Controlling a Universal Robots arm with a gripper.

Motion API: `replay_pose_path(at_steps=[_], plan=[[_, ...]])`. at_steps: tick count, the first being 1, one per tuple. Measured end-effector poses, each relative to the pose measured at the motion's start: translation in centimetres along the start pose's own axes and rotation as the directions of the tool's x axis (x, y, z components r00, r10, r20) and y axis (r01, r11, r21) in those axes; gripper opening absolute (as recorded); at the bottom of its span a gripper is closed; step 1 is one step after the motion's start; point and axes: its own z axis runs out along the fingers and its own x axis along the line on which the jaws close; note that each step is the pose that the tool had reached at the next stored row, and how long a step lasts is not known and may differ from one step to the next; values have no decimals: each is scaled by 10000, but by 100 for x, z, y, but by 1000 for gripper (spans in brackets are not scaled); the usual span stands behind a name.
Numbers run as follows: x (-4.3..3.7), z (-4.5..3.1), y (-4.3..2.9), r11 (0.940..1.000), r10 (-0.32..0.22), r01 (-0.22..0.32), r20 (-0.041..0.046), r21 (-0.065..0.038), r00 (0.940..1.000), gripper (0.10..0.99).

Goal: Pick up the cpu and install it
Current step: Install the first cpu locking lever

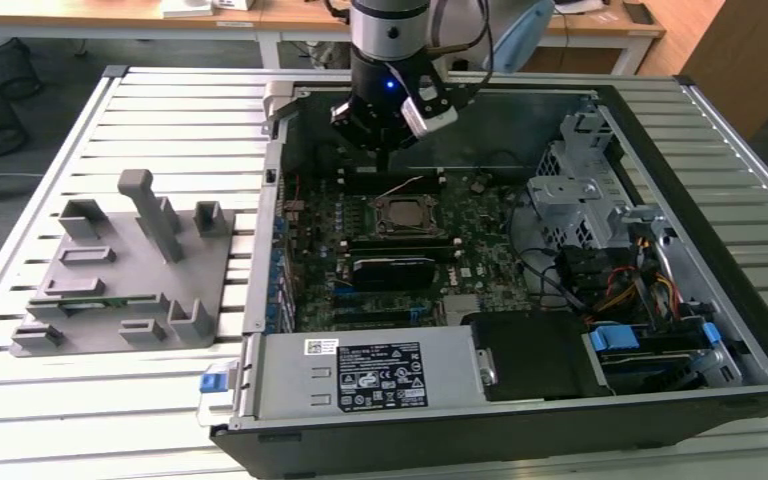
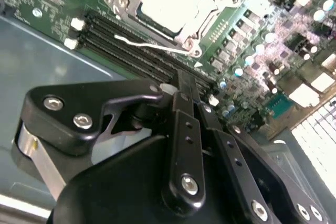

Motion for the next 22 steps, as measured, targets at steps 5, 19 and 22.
replay_pose_path(at_steps=[5, 19, 22], plan=[[-31, 70, -6, 10000, -13, 13, 65, 3, 10000, 106], [-160, 193, -13, 9994, -350, 350, 41, 67, 9994, 106], [-178, 206, -11, 9993, -360, 360, 40, 68, 9993, 106]])
